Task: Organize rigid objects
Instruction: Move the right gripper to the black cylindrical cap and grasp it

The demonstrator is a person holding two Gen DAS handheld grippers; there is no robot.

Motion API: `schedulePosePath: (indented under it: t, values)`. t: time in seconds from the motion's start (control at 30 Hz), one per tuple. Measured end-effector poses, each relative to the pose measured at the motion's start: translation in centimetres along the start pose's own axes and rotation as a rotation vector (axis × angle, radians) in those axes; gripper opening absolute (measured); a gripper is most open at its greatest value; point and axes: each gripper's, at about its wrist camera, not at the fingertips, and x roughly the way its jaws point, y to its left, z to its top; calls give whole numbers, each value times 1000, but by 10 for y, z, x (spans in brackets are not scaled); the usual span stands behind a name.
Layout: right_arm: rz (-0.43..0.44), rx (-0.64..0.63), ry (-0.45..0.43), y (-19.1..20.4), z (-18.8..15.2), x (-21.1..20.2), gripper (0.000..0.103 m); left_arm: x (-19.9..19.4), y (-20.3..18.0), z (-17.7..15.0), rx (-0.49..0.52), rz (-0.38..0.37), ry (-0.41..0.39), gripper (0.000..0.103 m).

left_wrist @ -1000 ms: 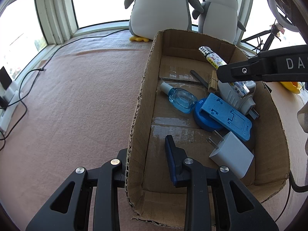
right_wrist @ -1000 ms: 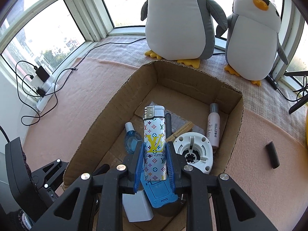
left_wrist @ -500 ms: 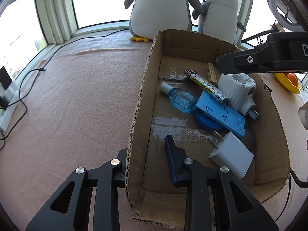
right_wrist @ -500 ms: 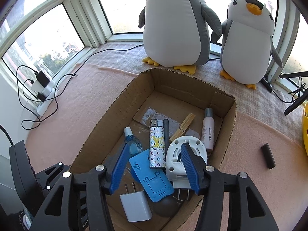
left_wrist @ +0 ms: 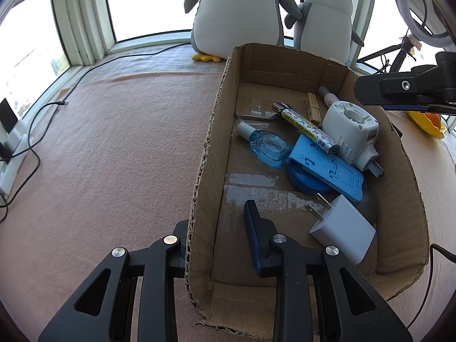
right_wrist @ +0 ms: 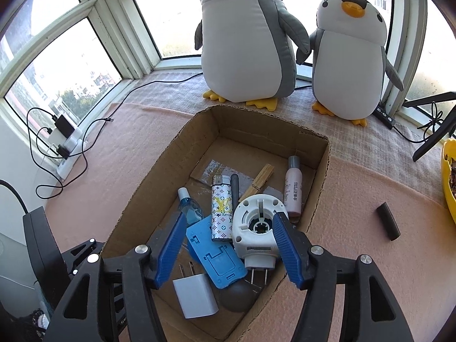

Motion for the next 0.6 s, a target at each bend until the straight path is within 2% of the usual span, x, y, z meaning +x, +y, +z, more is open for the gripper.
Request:
schedulePosePath:
  t: [0.33,0.6]
  values:
    - [-40,54,-50,-32,-18,-28,59,0,-1,0,6,5,0,28]
    - [-87,127,-70,-75,-31,-47,59,0,-3,0,14,15,0,28]
